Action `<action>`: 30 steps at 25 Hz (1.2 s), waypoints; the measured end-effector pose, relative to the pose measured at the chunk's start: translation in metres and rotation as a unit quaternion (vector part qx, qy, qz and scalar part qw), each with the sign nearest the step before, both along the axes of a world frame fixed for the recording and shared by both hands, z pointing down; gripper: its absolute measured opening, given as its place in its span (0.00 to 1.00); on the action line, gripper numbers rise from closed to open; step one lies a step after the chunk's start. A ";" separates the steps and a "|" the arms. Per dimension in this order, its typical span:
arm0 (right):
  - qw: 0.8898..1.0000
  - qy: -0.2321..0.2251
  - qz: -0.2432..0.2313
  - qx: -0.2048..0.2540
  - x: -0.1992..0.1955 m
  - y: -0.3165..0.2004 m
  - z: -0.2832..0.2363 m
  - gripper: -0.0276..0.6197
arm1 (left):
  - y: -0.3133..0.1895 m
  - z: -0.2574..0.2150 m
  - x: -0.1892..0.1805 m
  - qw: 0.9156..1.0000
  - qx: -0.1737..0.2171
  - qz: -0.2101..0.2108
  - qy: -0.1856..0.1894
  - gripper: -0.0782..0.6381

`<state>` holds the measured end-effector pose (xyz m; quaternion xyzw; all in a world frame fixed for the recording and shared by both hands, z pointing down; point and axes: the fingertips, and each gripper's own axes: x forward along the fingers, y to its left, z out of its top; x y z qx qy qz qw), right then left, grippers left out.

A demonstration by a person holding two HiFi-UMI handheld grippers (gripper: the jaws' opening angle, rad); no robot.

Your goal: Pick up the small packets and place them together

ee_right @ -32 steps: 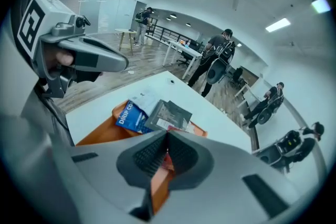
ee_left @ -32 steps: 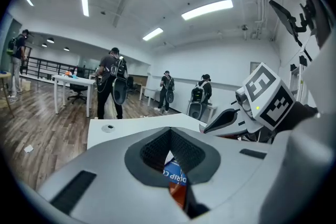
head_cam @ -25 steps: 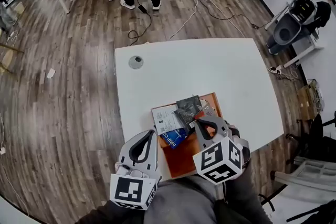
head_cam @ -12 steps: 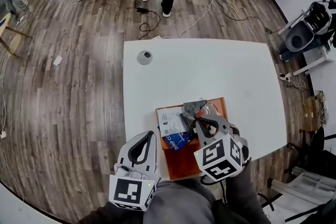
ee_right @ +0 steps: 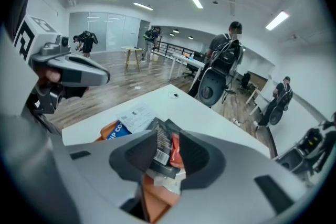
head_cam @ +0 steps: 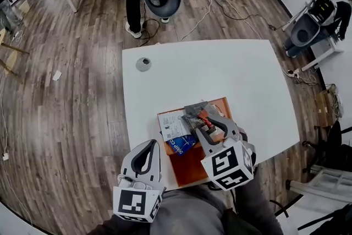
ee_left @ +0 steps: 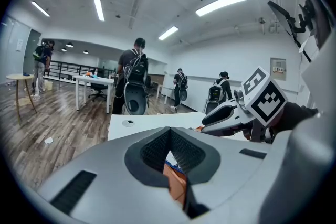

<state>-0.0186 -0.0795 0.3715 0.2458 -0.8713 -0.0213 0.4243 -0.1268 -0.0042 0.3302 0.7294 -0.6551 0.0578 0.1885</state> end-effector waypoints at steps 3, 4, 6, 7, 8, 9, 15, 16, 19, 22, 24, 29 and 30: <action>0.999 -0.027 0.020 0.013 0.004 0.003 -0.015 0.24 | 0.002 -0.006 0.002 1.000 0.007 0.007 -0.006 0.10; 0.999 -0.036 0.028 0.018 0.006 0.005 -0.020 0.24 | 0.003 -0.009 0.003 1.000 0.010 0.011 -0.008 0.10; 0.997 -0.055 0.045 0.024 0.013 0.009 -0.028 0.24 | 0.003 -0.014 0.007 1.000 0.017 0.020 -0.013 0.10; 0.996 -0.068 0.053 0.023 0.017 0.012 -0.032 0.24 | 0.003 -0.016 0.009 0.999 0.020 0.025 -0.015 0.10; 0.994 -0.084 0.062 0.019 0.020 0.016 -0.035 0.24 | 0.004 -0.018 0.012 0.999 0.024 0.031 -0.015 0.10; 0.992 -0.104 0.070 0.012 0.022 0.021 -0.038 0.24 | 0.003 -0.020 0.016 0.999 0.027 0.039 -0.016 0.10; 0.960 -0.256 0.109 -0.018 0.021 0.044 -0.063 0.24 | -0.005 -0.033 0.036 0.993 0.058 0.102 -0.026 0.10; 0.953 -0.281 0.113 -0.018 0.019 0.047 -0.068 0.24 | -0.006 -0.036 0.038 0.991 0.064 0.114 -0.023 0.10; 0.926 -0.360 0.111 -0.026 -0.007 0.050 -0.085 0.24 | -0.011 -0.044 0.027 0.986 0.078 0.147 -0.023 0.10; 0.909 -0.406 0.091 -0.038 -0.050 0.040 -0.108 0.24 | -0.009 -0.046 0.016 0.982 0.084 0.169 -0.027 0.10; 0.906 -0.411 0.099 -0.025 -0.046 0.031 -0.128 0.19 | -0.005 -0.044 0.018 0.981 0.086 0.174 -0.025 0.10; 0.905 -0.414 0.100 0.011 -0.001 0.060 -0.148 0.05 | 0.009 -0.035 0.029 0.981 0.089 0.172 -0.014 0.10; 0.905 -0.414 0.097 0.015 0.002 0.069 -0.145 0.05 | 0.011 -0.034 0.031 0.981 0.090 0.171 -0.012 0.10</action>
